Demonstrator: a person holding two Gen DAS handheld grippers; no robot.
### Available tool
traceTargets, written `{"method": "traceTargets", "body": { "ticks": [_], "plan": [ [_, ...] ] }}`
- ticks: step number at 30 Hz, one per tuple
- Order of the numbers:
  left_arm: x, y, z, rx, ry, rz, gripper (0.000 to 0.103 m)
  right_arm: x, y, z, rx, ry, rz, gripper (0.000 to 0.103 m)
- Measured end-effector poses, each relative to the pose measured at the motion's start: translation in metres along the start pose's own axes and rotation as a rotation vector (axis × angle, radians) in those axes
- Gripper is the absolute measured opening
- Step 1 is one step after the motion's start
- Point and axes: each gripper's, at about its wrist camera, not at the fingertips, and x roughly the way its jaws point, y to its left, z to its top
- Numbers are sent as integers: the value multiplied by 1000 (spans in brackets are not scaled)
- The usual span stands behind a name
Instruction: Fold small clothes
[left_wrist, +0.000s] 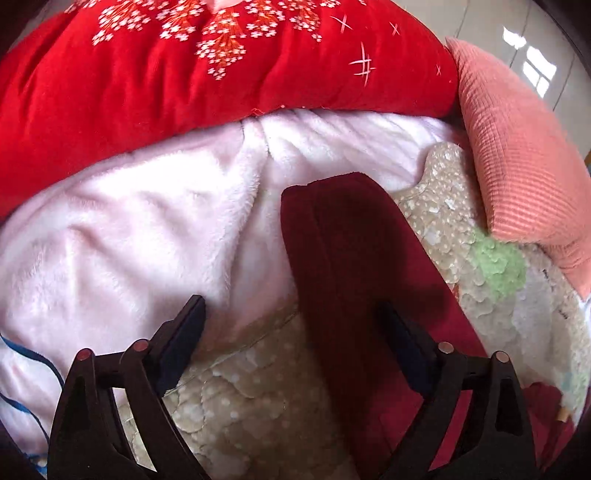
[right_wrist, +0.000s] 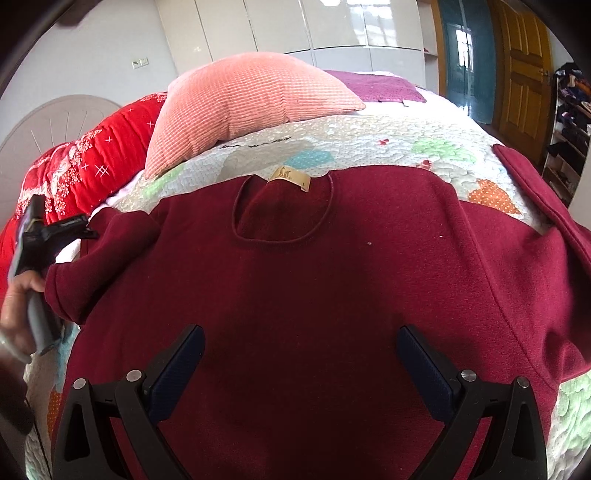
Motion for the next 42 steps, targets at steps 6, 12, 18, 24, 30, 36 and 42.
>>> {"method": "traceTargets", "body": {
  "ticks": [6, 12, 18, 24, 30, 36, 42],
  "plan": [
    [-43, 0, 18, 20, 32, -191, 10, -3, -6, 0, 37, -15, 30, 103],
    [-177, -62, 15, 157, -44, -512, 2, -35, -32, 6, 196, -153, 47, 103],
    [-272, -144, -29, 376, -89, -681, 2, -77, -73, 10, 362, -333, -35, 103],
    [-270, -212, -96, 506, 80, -803, 2, -88, -98, 7, 443, -366, -54, 103],
    [-228, -242, -162, 620, 289, -870, 6, -112, -135, 0, 571, -463, -136, 103],
    [-228, -171, -148, 564, 209, -818, 61, -102, -152, -6, 681, -401, -48, 103],
    [-187, -97, -132, 420, 17, -430, 65, -80, -115, 8, 456, -298, -109, 103]
  ]
}}
